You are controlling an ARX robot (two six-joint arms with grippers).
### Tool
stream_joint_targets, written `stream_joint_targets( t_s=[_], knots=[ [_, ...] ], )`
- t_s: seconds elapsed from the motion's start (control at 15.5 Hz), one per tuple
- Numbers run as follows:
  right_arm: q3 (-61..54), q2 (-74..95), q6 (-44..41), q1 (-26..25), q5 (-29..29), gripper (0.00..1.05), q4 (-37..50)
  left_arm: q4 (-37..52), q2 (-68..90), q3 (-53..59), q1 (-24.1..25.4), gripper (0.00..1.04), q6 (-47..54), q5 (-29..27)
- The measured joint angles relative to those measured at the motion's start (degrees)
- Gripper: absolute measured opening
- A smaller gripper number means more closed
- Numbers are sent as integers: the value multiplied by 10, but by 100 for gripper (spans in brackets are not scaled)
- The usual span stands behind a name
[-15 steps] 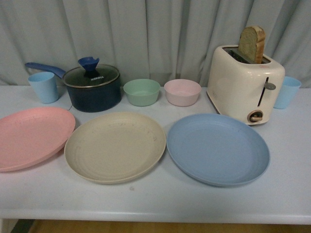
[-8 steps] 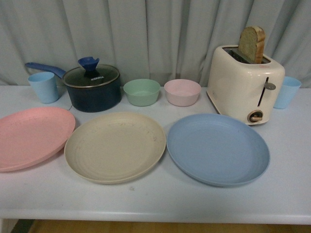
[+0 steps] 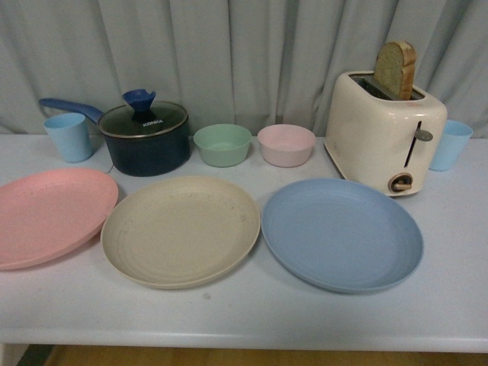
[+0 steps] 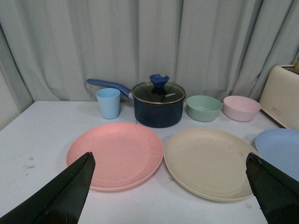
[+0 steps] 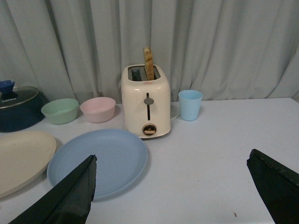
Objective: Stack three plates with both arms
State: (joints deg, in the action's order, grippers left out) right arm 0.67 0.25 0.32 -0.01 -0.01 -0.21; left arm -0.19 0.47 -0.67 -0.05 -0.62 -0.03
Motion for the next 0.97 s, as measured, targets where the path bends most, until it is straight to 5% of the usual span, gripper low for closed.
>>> stream_joint_targets(
  t_s=[0.97],
  knots=[
    [0,0,0,0,0,98,0,0,0,0,0,98,0,0]
  ],
)
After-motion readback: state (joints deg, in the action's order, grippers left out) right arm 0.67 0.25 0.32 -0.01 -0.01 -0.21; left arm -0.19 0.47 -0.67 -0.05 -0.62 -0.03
